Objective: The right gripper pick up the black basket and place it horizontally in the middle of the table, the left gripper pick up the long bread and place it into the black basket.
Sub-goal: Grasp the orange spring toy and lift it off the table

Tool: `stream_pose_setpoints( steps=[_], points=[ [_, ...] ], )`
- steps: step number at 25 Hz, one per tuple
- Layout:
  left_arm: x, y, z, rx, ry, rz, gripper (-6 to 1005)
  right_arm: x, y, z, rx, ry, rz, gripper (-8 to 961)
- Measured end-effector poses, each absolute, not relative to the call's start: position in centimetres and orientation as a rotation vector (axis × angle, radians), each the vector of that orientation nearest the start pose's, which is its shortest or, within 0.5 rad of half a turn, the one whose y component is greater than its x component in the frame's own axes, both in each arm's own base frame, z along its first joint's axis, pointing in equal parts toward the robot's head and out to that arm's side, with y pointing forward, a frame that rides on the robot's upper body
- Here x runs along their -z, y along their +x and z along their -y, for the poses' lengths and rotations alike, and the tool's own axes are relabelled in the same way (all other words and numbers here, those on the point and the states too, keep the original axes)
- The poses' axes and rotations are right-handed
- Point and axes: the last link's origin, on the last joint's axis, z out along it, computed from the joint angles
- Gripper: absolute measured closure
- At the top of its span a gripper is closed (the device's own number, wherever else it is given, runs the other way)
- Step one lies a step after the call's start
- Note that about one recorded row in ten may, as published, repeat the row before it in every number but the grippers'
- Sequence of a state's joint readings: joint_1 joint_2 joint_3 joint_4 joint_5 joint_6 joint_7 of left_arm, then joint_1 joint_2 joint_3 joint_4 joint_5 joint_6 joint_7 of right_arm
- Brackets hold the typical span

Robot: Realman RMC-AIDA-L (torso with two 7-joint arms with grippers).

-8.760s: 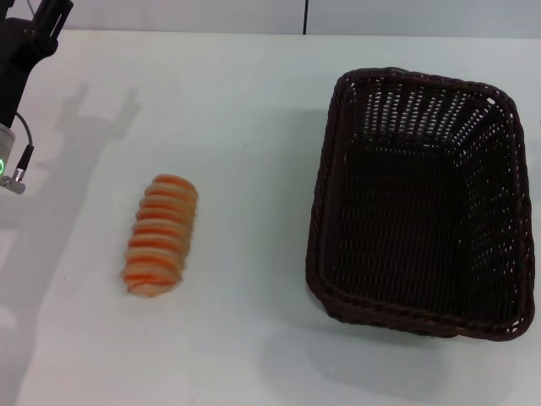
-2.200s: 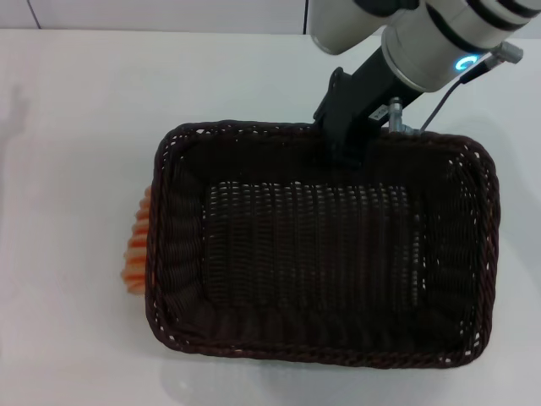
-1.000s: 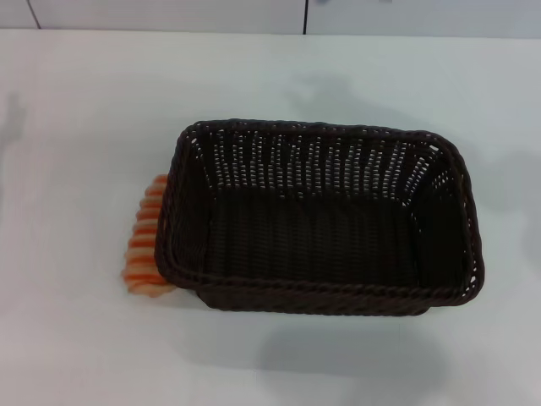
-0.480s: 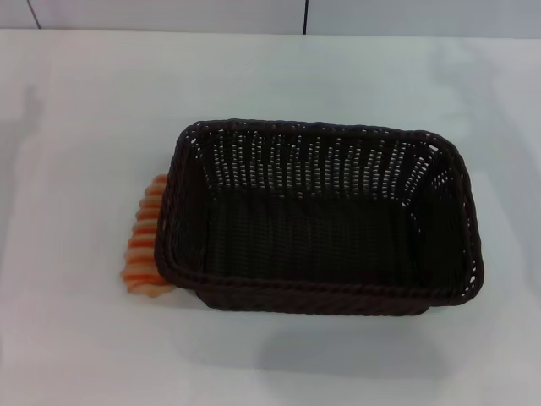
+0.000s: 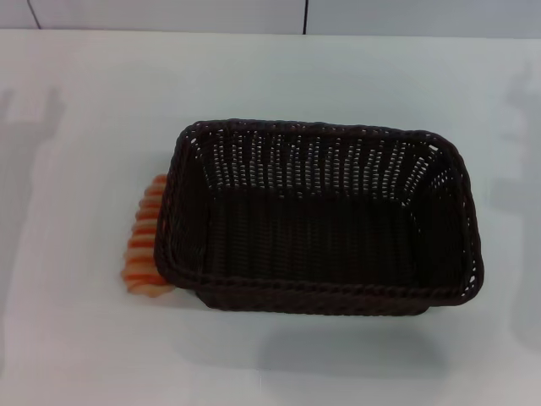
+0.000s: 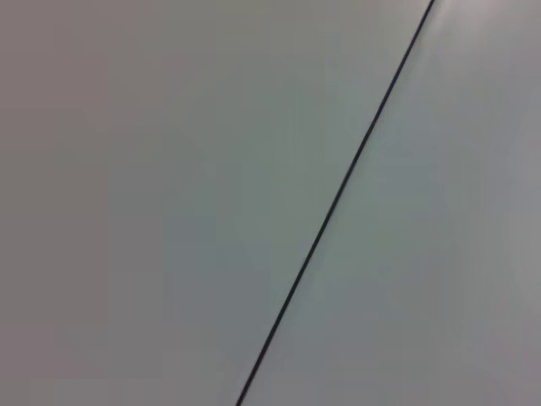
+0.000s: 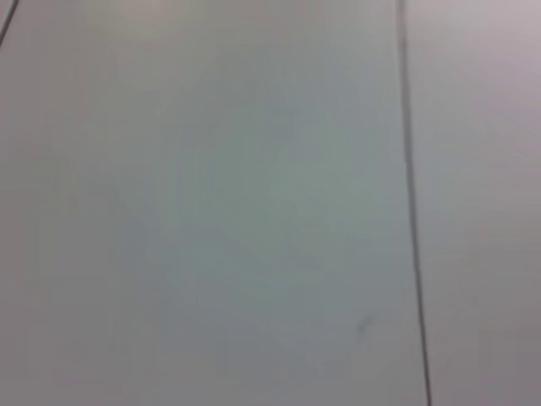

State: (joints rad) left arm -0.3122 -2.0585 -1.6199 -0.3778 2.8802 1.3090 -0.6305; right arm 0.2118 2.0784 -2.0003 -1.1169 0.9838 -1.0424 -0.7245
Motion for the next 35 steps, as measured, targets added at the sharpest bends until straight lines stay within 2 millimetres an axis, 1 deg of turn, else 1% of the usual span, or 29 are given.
stream_pose_setpoints(
  steps=[2, 3, 4, 5, 6, 7, 8, 9, 11, 13, 14, 15, 16, 19, 20, 22, 23, 25, 27, 28, 29, 30, 35],
  points=[
    [-7.5, -32.1, -32.8, 1.253, -1.226, 0.619, 166, -6.4, 21.2, -34.7, -0.782, -1.117, -0.243, 644],
    [-7.3, -32.1, -32.8, 1.247, -1.238, 0.620, 166, -6.6, 23.1, -34.5, -0.827, -1.095, -0.290, 644],
    [-7.2, -32.0, -32.9, 1.238, -1.250, 0.622, 166, -6.6, 23.1, -34.5, -0.827, -1.095, -0.290, 644],
    [-7.2, -32.0, -32.9, 1.238, -1.250, 0.622, 166, -6.8, 24.2, -34.4, -0.838, -1.081, -0.319, 644],
    [-6.8, -32.1, -33.4, 1.211, -1.282, 0.646, 166, -6.9, 25.2, -34.2, -0.848, -1.068, -0.343, 644],
    [-6.7, -32.1, -33.6, 1.199, -1.295, 0.659, 166, -7.1, 26.3, -33.9, -0.855, -1.053, -0.365, 644],
    [-6.6, -32.1, -33.8, 1.187, -1.307, 0.672, 166, -7.3, 28.2, -33.2, -0.892, -1.022, -0.406, 644],
    [-6.6, -32.1, -33.8, 1.187, -1.307, 0.672, 166, -7.3, 28.2, -33.2, -0.892, -1.022, -0.406, 644],
    [-6.5, -32.2, -34.2, 1.169, -1.321, 0.690, 166, -7.4, 29.9, -32.5, -0.924, -1.006, -0.428, 644],
    [-5.8, -32.2, -36.0, 1.064, -1.390, 0.797, 166, -7.5, 30.8, -31.9, -0.940, -1.004, -0.433, 645],
    [-5.8, -32.2, -36.0, 1.064, -1.390, 0.797, 166, -7.5, 31.2, -31.7, -0.938, -1.003, -0.437, 645],
    [-5.8, -32.2, -36.0, 1.064, -1.390, 0.797, 166, -7.5, 31.5, -31.6, -0.931, -1.003, -0.440, 645],
    [-5.5, -31.9, -36.9, 1.006, -1.438, 0.852, 166, -7.4, 31.8, -31.5, -0.919, -1.005, -0.442, 645],
    [-5.5, -31.9, -36.9, 1.006, -1.438, 0.852, 166, -7.2, 32.3, -31.7, -0.889, -1.019, -0.447, 645],
    [-5.3, -30.6, -37.9, 0.895, -1.518, 0.947, 166, -7.1, 32.5, -31.8, -0.879, -1.027, -0.449, 645],
    [-5.6, -28.2, -38.3, 0.747, -1.593, 1.026, 166, -7.0, 32.6, -32.1, -0.865, -1.040, -0.450, 645],
    [-5.7, -28.0, -38.2, 0.718, -1.598, 1.040, 166, -6.9, 32.7, -32.5, -0.850, -1.055, -0.445, 645],
    [-6.0, -27.1, -38.1, 0.646, -1.614, 1.067, 166, -6.8, 32.7, -32.7, -0.844, -1.062, -0.444, 645],
    [-6.4, -25.7, -37.7, 0.513, -1.640, 1.099, 166, -6.7, 32.6, -33.1, -0.833, -1.076, -0.438, 645],
    [-6.6, -25.1, -37.2, 0.398, -1.655, 1.125, 166, -6.7, 32.4, -33.6, -0.830, -1.086, -0.432, 645],
    [-6.6, -25.1, -37.2, 0.398, -1.655, 1.125, 166, -6.7, 32.4, -33.6, -0.830, -1.086, -0.432, 645],
    [-6.8, -24.3, -36.8, 0.318, -1.671, 1.139, 166, -6.7, 32.3, -33.8, -0.829, -1.091, -0.428, 645],
    [-7.5, -22.9, -35.5, 0.177, -1.727, 1.176, 169, -6.9, 31.9, -34.7, -0.825, -1.109, -0.409, 645]
  ],
)
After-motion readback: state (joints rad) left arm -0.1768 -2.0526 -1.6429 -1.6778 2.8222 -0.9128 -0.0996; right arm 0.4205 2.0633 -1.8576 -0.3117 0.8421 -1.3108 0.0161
